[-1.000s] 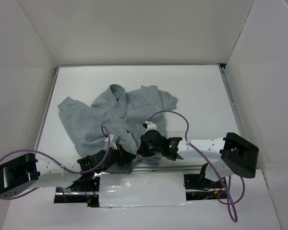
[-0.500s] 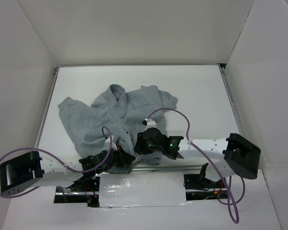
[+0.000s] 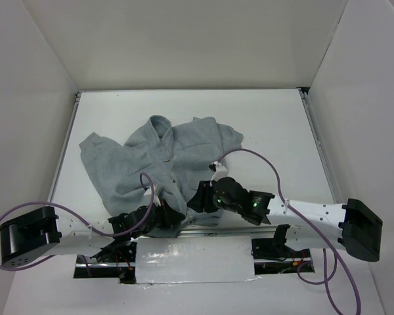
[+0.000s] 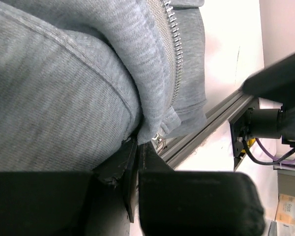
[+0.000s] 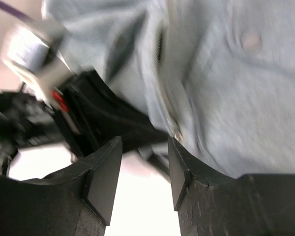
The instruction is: Zip up the jacket
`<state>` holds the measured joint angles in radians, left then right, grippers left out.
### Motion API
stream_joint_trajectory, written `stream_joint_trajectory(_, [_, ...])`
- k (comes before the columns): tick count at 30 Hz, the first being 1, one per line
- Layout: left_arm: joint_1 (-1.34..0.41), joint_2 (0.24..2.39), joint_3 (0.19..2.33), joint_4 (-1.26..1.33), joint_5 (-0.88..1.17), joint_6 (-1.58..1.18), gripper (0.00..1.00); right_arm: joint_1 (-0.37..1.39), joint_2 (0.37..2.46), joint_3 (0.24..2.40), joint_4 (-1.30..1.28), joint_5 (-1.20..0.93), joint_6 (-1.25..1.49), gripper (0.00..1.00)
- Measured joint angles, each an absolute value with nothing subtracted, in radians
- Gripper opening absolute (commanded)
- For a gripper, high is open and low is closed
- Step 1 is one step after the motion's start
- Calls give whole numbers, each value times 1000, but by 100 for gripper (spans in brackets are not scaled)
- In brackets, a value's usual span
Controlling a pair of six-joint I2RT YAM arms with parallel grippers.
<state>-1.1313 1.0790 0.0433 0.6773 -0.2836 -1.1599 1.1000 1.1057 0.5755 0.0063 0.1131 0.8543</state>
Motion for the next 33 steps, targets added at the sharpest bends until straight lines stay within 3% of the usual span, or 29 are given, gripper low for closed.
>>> stream_joint_trajectory(10, [-1131,1050,43,654,-284,-1159,0,1159,1118,386,44,-39,978,44])
stream_joint_trajectory(33, [-1131,1068,43,669,-282,-1156,0,1163,1329,374,282,-48,1028,40])
